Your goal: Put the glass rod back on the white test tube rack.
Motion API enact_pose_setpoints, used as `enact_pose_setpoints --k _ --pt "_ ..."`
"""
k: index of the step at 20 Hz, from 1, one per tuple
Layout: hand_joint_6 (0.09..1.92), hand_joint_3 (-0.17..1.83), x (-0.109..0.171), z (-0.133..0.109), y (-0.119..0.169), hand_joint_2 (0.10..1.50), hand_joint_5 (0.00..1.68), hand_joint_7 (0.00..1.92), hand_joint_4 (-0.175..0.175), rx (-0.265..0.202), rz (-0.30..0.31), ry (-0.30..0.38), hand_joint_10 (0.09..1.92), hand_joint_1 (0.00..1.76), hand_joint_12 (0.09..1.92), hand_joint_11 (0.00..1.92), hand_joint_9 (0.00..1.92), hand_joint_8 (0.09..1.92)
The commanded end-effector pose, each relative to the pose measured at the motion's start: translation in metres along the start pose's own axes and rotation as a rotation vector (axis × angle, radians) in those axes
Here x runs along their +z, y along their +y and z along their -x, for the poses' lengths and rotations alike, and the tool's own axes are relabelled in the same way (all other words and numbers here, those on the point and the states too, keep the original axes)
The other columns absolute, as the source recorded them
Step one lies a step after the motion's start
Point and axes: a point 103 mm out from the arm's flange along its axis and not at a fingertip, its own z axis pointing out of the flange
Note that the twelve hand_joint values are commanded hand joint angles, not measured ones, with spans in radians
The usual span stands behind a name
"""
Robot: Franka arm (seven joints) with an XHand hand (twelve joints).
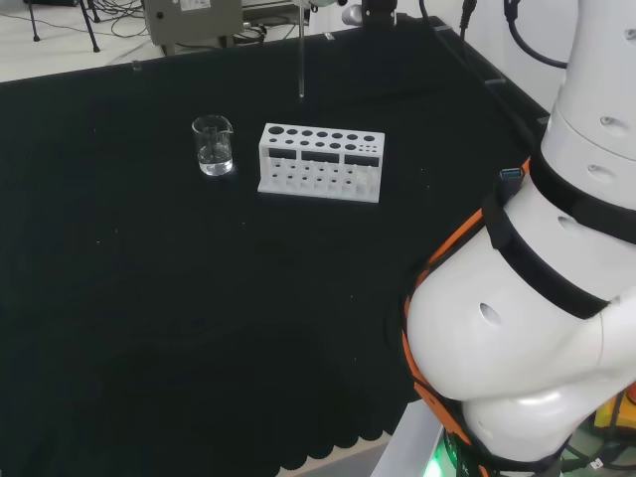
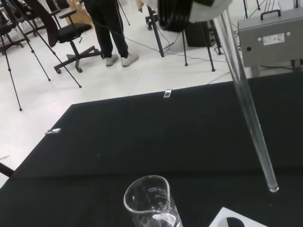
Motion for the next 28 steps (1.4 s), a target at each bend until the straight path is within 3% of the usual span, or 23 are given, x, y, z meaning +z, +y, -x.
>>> enact_pose_setpoints --k 1,13,28 --pt "0.83 0.46 0.005 0.007 -0.031 0.90 0.96 1.02 -0.175 0.035 0.012 0.022 1.01 1.28 0.79 1.64 1.56 1.34" --pt "0.83 0.46 0.007 0.000 -0.052 0.90 0.97 1.02 -0.175 0.022 0.022 0.006 1.00 1.28 0.79 1.64 1.56 1.34" --pt "0.82 0.45 0.027 -0.013 -0.052 0.90 0.97 1.02 -0.175 -0.005 -0.016 0.024 1.00 1.28 0.78 1.64 1.56 1.33"
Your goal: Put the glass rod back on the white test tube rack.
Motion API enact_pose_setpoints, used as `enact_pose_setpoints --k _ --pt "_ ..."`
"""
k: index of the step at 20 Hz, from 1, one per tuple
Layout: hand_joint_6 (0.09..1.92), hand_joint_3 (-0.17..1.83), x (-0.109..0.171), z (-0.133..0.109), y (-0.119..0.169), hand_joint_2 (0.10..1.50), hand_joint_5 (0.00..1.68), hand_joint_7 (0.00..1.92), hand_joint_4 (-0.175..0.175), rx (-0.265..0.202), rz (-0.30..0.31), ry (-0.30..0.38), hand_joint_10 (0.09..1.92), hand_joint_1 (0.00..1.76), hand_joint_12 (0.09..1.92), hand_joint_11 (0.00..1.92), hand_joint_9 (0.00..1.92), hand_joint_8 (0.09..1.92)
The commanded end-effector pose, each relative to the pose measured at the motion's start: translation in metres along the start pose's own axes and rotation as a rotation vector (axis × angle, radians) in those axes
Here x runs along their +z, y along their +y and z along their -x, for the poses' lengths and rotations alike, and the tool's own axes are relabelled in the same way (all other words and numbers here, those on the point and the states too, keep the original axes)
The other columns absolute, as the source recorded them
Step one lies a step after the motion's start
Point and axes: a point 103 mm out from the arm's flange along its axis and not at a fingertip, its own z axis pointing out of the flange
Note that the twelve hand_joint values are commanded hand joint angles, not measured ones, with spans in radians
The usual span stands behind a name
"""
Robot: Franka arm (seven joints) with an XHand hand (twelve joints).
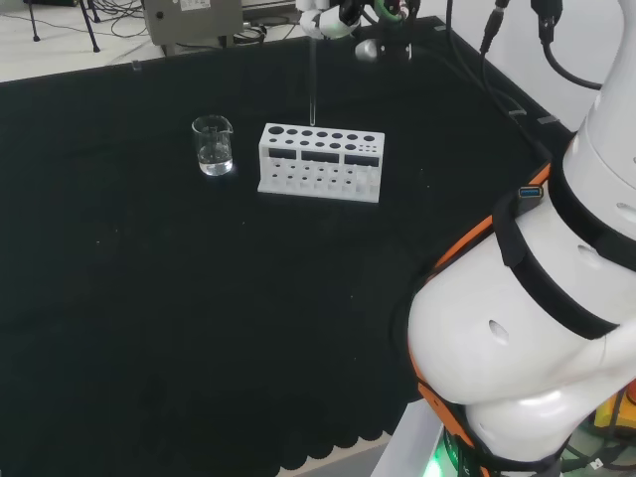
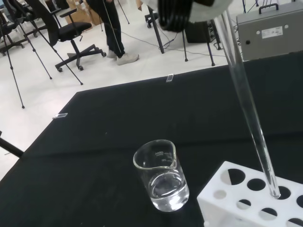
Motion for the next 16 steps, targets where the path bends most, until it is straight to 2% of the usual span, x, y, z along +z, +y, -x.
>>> enact_pose_setpoints --k 1,16 --pt "0.82 0.45 0.009 -0.006 0.007 0.90 0.97 1.02 -0.175 -0.016 -0.014 0.011 1.00 1.28 0.78 1.65 1.56 1.33" --pt "0.82 0.45 0.028 0.004 0.016 0.90 0.97 1.02 -0.175 -0.009 -0.041 0.042 1.00 1.28 0.78 1.65 1.56 1.33"
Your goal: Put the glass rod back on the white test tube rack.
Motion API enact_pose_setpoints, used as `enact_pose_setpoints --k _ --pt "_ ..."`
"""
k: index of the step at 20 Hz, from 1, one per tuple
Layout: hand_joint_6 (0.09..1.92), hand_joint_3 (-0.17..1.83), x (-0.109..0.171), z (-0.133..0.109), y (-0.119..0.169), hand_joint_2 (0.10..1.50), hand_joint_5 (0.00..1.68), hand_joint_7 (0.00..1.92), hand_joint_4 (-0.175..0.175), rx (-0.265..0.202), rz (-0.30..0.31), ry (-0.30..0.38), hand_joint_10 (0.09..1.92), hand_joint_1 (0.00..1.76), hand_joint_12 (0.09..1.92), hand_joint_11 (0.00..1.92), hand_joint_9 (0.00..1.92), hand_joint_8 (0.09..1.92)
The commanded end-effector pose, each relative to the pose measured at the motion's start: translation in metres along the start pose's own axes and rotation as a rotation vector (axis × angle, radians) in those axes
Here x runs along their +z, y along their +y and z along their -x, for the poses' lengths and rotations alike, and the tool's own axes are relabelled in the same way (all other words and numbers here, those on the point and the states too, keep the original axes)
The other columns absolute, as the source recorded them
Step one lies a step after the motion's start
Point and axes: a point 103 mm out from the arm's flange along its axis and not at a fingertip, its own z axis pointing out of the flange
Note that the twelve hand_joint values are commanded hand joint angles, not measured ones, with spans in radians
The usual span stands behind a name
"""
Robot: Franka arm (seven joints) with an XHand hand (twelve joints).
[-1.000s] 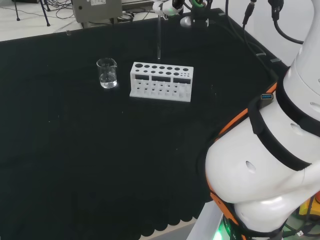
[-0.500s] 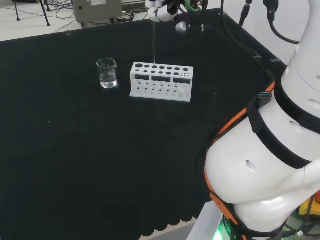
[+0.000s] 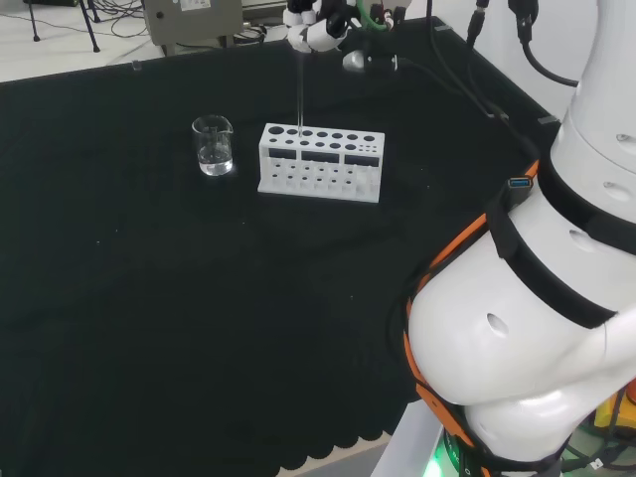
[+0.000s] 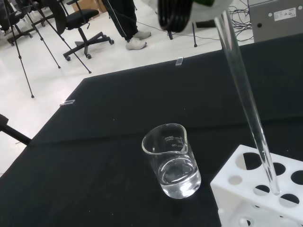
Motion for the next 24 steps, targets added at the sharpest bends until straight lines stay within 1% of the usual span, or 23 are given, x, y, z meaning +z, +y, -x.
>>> enact_pose_setpoints --k 1,15,19,24 --pt "0.82 0.45 0.0019 0.0095 0.0023 0.90 0.97 1.02 -0.175 0.007 -0.002 0.015 1.00 1.28 0.78 1.65 1.56 1.33" --pt "0.82 0.45 0.0090 0.0186 0.0033 0.90 0.97 1.03 -0.175 0.025 -0.015 0.009 1.00 1.28 0.78 1.65 1.56 1.33" --pt "0.82 0.45 0.0103 0.0173 0.0040 0.90 0.97 1.03 -0.175 0.029 -0.015 0.008 1.00 1.28 0.78 1.65 1.56 1.33" --pt "0.82 0.45 0.0090 0.0091 0.0062 0.90 0.97 1.03 -0.175 0.023 -0.016 -0.001 1.00 1.28 0.78 1.65 1.57 1.33"
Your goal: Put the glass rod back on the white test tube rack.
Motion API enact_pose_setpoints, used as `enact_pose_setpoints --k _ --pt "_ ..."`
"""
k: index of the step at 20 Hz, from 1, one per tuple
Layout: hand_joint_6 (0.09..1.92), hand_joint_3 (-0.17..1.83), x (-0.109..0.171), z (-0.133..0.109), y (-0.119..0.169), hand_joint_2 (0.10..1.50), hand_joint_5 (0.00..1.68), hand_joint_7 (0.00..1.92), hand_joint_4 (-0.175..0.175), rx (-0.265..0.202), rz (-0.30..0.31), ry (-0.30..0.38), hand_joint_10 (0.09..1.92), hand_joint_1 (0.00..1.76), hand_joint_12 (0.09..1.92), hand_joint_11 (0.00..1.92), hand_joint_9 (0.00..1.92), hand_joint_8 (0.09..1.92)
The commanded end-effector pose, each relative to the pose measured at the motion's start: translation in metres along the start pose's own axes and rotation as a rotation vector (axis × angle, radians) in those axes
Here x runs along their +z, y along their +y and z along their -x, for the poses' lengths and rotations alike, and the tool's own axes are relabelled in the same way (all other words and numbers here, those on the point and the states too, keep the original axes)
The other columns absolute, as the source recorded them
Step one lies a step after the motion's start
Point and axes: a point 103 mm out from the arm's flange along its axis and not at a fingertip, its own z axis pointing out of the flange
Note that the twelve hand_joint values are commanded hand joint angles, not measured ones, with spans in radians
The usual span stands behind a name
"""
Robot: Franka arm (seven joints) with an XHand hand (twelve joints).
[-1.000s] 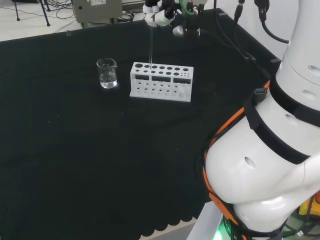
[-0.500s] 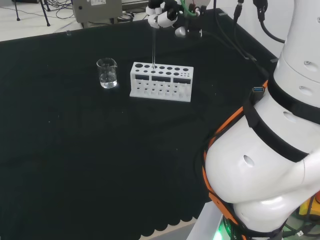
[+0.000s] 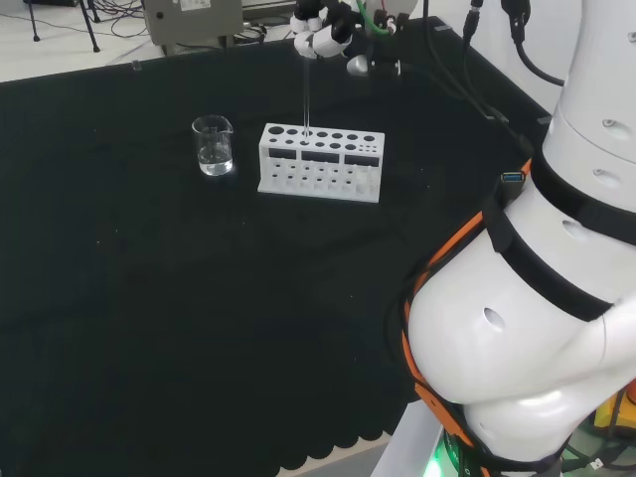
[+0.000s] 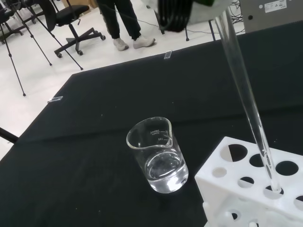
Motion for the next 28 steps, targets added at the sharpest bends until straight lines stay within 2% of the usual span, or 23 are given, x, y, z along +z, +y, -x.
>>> enact_pose_setpoints --k 1,28 --pt "0.82 0.45 -0.001 -0.007 0.002 0.90 0.97 1.03 -0.175 -0.006 0.001 -0.004 1.00 1.28 0.78 1.65 1.57 1.33" --pt "0.81 0.46 0.025 0.024 0.009 0.90 0.97 1.03 -0.175 0.023 -0.041 0.023 0.99 1.28 0.78 1.65 1.57 1.33"
